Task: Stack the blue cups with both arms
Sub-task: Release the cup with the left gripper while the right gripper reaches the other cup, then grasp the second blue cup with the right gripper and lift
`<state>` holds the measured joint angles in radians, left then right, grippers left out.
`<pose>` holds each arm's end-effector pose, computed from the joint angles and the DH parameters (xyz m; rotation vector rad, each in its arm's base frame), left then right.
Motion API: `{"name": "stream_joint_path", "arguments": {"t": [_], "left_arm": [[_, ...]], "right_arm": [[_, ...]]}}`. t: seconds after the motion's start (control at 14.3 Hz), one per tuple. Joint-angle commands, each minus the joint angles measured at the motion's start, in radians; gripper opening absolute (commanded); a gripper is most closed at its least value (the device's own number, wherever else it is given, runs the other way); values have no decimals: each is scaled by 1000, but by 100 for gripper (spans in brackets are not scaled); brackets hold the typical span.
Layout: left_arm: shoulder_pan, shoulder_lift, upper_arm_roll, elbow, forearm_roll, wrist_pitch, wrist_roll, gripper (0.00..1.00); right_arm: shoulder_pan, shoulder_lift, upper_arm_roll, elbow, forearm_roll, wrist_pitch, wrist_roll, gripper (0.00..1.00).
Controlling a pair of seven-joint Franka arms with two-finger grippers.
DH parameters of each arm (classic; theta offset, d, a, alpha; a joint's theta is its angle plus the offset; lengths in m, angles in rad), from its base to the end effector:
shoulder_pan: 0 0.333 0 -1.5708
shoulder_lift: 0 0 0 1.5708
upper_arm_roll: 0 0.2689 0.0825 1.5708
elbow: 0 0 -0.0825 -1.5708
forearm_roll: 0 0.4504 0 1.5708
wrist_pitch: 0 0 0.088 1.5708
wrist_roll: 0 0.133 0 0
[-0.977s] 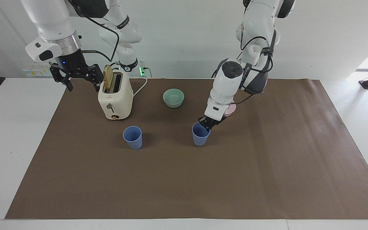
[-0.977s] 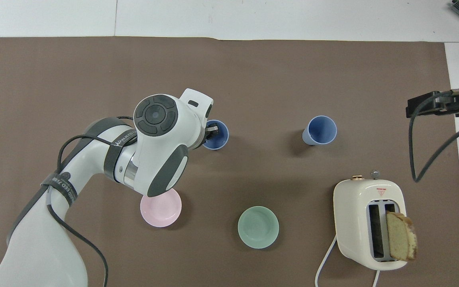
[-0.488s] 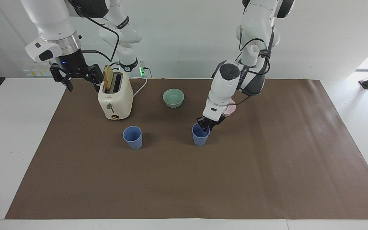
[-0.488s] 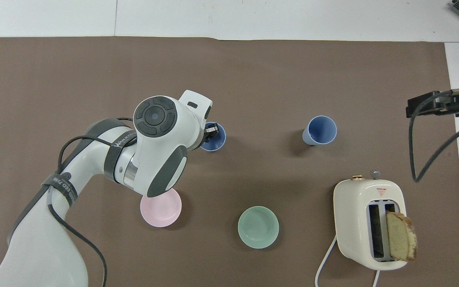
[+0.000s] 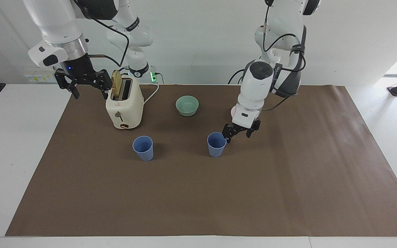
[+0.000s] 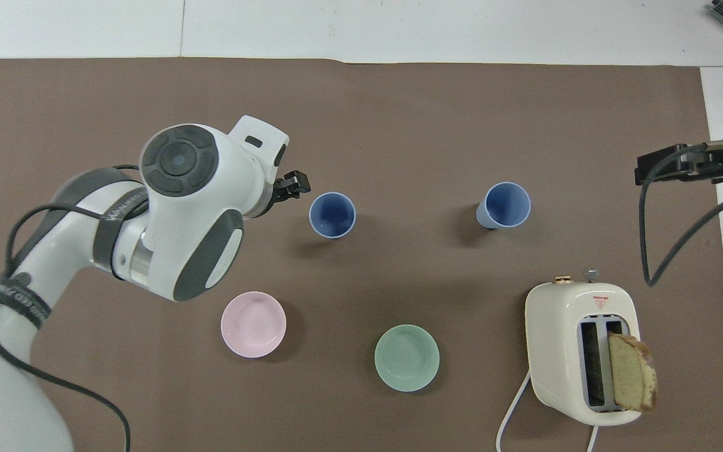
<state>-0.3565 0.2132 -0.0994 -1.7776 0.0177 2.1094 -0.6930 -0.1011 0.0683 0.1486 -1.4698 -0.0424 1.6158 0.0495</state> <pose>0.6169 -0.2990 0.3491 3.0479 0.3558 0.1501 0.6457 0.0226 0.5676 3.1106 -0.0039 0.1244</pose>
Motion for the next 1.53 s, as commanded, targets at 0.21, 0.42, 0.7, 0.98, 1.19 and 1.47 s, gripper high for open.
{"name": "stream_joint_path", "arguments": {"t": [0.21, 0.42, 0.7, 0.98, 1.19, 1.47], "left_arm": [[166, -164, -5, -20, 10, -222, 332, 100], [211, -201, -2, -19, 10, -284, 470, 100], [277, -244, 0, -8, 7, -348, 641, 100], [329, -259, 4, 79, 2, -459, 749, 100], [350, -279, 7, 150, 2, -548, 759, 100], [349, -298, 9, 153, 2, -559, 748, 100]], "right_arm": [[-12, 5, 5, -185, 55, 208, -31, 100], [-2, 74, 8, -207, 55, 249, -28, 100], [33, 113, 12, -286, 55, 406, -27, 100], [55, 166, 12, -313, 55, 432, -28, 100], [55, 174, 12, -360, 55, 473, -30, 100], [60, 183, 12, -405, 53, 526, -33, 100]]}}
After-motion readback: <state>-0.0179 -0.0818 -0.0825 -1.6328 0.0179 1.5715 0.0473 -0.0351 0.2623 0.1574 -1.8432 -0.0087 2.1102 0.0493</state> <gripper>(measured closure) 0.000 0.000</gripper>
